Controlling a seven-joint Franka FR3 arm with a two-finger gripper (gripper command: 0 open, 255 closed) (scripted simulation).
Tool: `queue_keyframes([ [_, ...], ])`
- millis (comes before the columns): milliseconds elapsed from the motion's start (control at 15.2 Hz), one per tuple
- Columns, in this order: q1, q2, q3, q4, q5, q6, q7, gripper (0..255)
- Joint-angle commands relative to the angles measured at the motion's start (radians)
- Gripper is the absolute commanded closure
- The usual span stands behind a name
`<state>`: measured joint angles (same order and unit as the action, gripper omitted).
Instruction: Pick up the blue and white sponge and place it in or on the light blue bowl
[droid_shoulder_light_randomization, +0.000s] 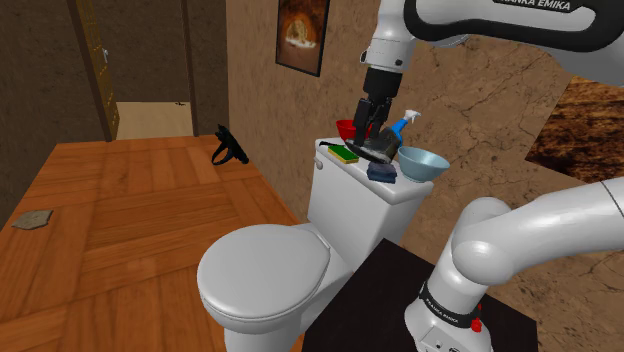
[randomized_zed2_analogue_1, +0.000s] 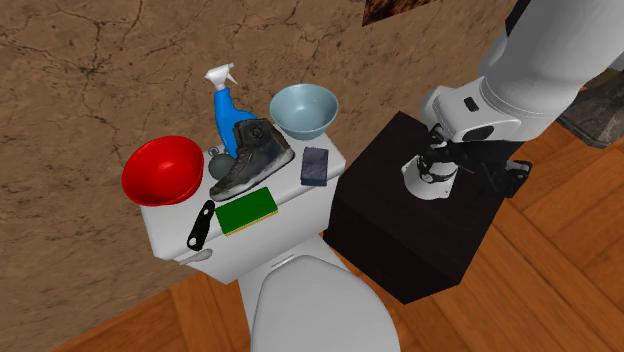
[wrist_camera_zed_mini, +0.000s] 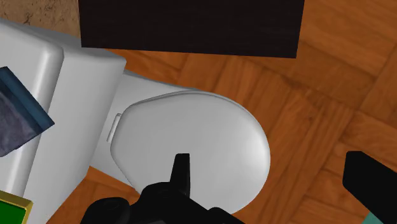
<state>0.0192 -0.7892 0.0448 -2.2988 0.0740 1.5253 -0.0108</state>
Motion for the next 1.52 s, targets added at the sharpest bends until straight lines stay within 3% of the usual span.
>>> queue_keyframes([
  [0, 0.000, 0.000, 0.000, 0.000, 0.000, 0.000, 0.000, 0],
  [726, -0.045, -0.006, -0.193, -0.167, -0.240, 0.098, -0.329, 0],
  [1452, -0.104, 0.153, -0.405, -0.194, -0.489, 0.291, -0.633, 0],
])
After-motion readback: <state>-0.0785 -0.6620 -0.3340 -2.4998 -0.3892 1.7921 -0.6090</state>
